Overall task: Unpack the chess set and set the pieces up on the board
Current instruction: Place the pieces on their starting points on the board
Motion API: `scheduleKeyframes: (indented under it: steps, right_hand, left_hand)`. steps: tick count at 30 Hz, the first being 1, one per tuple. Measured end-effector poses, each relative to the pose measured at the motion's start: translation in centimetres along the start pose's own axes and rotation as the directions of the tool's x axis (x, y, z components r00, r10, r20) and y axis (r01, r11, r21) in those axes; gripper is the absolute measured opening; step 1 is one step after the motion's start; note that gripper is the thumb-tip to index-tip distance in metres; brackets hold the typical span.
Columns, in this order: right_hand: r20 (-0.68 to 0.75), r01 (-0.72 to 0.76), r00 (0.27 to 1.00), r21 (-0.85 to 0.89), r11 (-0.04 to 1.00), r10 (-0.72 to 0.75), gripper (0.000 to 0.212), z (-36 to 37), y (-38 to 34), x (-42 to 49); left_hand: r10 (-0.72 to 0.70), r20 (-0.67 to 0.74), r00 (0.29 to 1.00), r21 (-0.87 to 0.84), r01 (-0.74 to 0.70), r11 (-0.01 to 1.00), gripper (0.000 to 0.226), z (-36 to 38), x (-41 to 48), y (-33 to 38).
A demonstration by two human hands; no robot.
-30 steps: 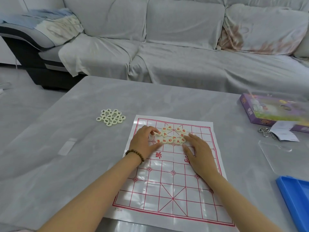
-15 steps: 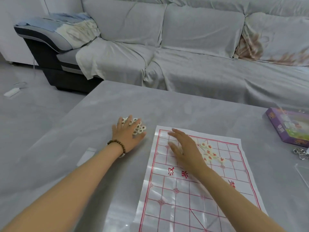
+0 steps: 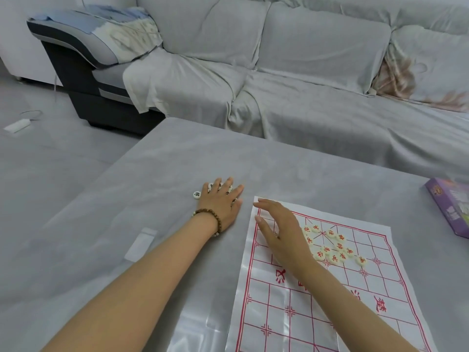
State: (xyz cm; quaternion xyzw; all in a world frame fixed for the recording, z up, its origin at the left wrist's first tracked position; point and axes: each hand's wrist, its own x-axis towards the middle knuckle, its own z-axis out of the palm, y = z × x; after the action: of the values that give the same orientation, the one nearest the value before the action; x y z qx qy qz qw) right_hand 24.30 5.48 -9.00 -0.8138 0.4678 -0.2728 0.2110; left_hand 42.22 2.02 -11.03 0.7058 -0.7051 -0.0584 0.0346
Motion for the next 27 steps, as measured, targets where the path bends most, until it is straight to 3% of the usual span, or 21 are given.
scheduleKeyframes:
  steps: [10, 13, 18, 21, 24, 25, 27]
  right_hand:
    - [-0.018, -0.007, 1.0, 0.124, 0.992, 0.009, 0.024, 0.4, -1.3, -2.4]
    - [0.028, 0.018, 0.999, 0.143, 0.99, -0.022, 0.026, 1.0, -2.6, -2.7]
    - [0.13, 0.029, 0.99, 0.186, 0.982, -0.054, 0.033, 3.1, -5.2, -1.8]
    - [0.208, -0.011, 0.978, 0.214, 0.977, -0.035, 0.037, 4.7, -6.2, 0.1]
    - [0.267, -0.098, 0.963, 0.255, 0.962, 0.027, 0.04, 6.1, -6.9, 3.0]
    - [0.281, -0.1, 0.959, 0.239, 0.966, 0.03, 0.041, 6.6, -7.1, 4.1]
    - [0.316, -0.113, 0.948, 0.207, 0.972, 0.043, 0.045, 7.8, -7.3, 6.2]
  left_hand:
    - [0.051, 0.007, 0.999, -0.024, -0.051, 0.998, 0.057, 0.3, -9.3, -1.0]
    - [0.074, -0.003, 0.997, -0.042, -0.074, 0.996, 0.077, 0.4, -13.4, -1.4]
    - [0.072, -0.049, 0.996, -0.071, -0.076, 0.995, 0.072, 0.7, -17.5, -2.3]
    - [0.039, -0.16, 0.986, -0.348, -0.093, 0.933, 0.068, 0.3, -17.7, -2.8]
    - [-0.207, -0.254, 0.945, -0.75, -0.057, 0.659, 0.049, -0.1, -17.7, -3.4]
    - [-0.266, -0.249, 0.931, -0.787, -0.035, 0.616, 0.047, -0.2, -17.7, -3.6]
    - [-0.278, -0.219, 0.935, -0.756, 0.018, 0.654, 0.055, -0.4, -17.7, -3.8]
